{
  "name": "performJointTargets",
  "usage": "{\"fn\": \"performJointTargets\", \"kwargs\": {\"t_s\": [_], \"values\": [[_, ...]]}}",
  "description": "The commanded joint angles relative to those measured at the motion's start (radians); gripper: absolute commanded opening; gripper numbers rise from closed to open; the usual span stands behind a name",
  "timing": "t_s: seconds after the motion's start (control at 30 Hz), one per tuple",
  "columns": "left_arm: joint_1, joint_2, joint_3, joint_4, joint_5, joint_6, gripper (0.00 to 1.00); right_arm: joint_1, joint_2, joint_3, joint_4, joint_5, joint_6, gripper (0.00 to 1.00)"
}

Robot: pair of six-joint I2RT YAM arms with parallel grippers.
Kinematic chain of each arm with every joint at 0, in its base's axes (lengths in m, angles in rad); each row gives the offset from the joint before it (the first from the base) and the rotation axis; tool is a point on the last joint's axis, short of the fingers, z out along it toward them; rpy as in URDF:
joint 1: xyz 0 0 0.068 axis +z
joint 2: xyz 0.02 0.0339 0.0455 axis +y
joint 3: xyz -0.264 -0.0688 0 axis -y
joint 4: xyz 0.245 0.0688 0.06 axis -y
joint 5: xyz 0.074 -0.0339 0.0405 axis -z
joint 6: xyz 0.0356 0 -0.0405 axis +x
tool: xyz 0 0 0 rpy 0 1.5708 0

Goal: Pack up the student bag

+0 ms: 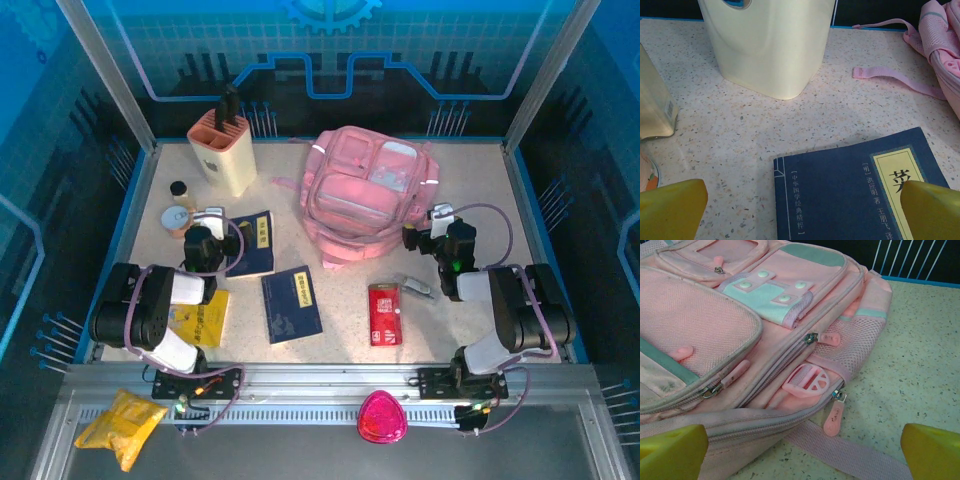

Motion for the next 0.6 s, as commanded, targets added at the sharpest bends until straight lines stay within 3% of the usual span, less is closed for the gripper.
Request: {"fn": "performJointTargets", "kwargs": {"t_s": [0.0,0.57], "values": [[0.004,-0.005,0.018,0.006,0.001,0.004,0.99,-0.001,0.003,0.003,0.034,0.001,-0.011,1.00],[0.004,-0.005,0.018,0.005,0.001,0.006,0.99,0.005,0.003,0.001,0.041,0.015,-0.016,1.00]]}}
